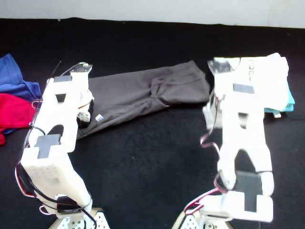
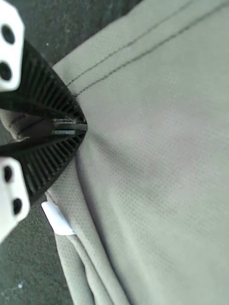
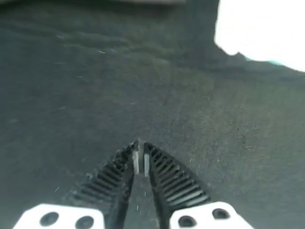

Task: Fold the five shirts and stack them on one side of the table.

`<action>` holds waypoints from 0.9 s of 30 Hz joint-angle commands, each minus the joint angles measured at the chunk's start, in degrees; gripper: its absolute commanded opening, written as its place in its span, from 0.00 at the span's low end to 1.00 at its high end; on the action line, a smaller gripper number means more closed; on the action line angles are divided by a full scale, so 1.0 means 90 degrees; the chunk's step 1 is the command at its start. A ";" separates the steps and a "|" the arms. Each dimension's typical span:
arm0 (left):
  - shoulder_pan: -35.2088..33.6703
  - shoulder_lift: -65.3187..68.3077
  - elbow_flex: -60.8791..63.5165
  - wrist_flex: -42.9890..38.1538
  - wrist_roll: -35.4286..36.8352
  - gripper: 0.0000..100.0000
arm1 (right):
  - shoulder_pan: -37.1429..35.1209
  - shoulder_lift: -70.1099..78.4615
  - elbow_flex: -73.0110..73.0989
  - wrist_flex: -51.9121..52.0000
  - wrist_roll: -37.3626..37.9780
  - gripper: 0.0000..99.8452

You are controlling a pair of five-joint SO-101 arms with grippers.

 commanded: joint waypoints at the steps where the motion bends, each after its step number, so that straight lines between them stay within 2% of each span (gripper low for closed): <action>1: 0.0112 -0.0337 -0.0132 0.0195 0.0547 0.09 | 0.0093 -0.0679 0.1558 -0.1148 0.0078 0.01; 6: -0.0083 -0.0952 -0.0259 0.0498 0.0801 0.24 | 0.0093 -0.0630 0.2505 -0.1861 0.0068 0.01; 9: -0.0464 -0.1148 -0.0767 0.0772 0.1016 0.24 | 0.0093 -0.0601 0.2857 -0.2212 0.0029 0.01; 16: -0.1079 -0.0581 -0.1294 0.0557 0.1074 0.24 | 0.0093 -0.0601 0.3502 -0.3228 0.0029 0.01; 21: -0.1079 0.0210 -0.1314 -0.0117 0.1104 0.24 | 0.0093 -0.0591 0.3521 -0.3287 0.0029 0.01; 27: -0.1089 0.0933 -0.2066 -0.0186 0.1114 0.23 | 0.0093 -0.0581 0.3521 -0.3287 0.0029 0.01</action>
